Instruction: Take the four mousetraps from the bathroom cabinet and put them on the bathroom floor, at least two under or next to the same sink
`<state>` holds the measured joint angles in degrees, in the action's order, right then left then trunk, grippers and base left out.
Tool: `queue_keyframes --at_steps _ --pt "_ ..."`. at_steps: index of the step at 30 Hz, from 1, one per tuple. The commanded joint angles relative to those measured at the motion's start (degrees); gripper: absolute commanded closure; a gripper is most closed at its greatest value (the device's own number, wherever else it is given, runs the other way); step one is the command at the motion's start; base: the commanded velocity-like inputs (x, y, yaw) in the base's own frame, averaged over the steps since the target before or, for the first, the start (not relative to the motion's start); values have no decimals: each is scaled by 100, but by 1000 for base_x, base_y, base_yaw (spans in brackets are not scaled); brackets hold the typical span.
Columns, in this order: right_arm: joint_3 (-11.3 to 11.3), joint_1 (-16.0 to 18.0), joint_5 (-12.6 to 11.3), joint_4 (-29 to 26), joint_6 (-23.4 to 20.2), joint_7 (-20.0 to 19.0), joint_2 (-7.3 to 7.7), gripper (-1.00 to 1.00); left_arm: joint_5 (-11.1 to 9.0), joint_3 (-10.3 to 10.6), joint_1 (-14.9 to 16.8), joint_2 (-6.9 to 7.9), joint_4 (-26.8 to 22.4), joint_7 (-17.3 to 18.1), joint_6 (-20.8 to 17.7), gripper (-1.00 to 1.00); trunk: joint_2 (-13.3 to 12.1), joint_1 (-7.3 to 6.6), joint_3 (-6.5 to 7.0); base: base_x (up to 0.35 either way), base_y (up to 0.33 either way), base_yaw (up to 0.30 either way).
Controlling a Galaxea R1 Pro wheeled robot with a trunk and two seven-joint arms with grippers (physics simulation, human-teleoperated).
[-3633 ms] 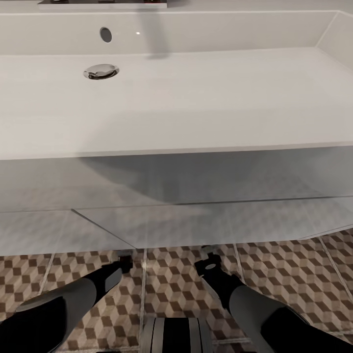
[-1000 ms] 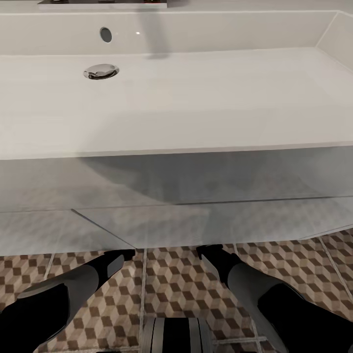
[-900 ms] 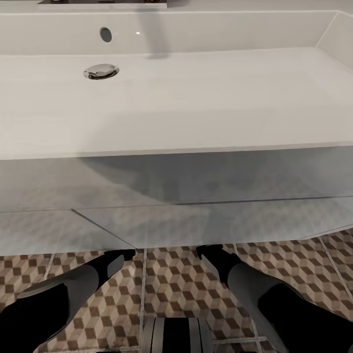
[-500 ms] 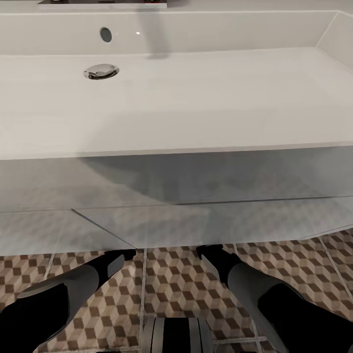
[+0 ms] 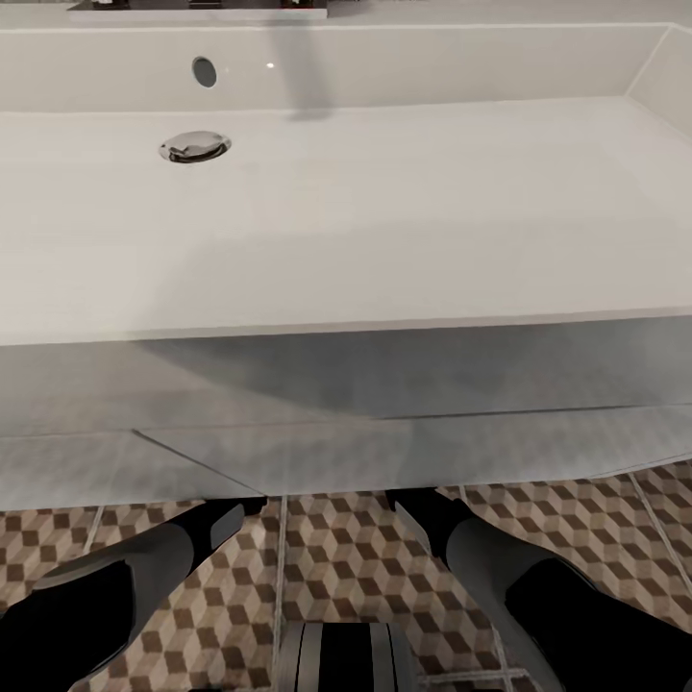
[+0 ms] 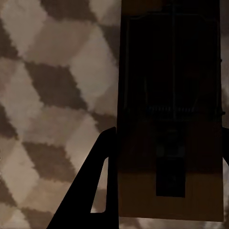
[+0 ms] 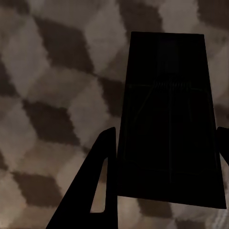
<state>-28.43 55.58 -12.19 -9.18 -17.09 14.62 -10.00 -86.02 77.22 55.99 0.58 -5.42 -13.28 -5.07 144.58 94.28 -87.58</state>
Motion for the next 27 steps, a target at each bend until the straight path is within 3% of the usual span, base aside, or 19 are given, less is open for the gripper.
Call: queue_keyframes --at_steps 1,15,27 --pt "-31 49 -51 -16 -26 30 0 100 -20 12 84 8 -21 -43 -20 100 1 0 -2 11 0 0" --pt "-49 41 -29 -66 55 7 0 100 -18 12 79 12 -12 -43 -20 100 1 0 -2 2 0 2" --pt "-49 41 -29 -75 60 -3 0 100 -18 21 82 12 -12 -43 -20 100 1 0 -2 0 0 94"
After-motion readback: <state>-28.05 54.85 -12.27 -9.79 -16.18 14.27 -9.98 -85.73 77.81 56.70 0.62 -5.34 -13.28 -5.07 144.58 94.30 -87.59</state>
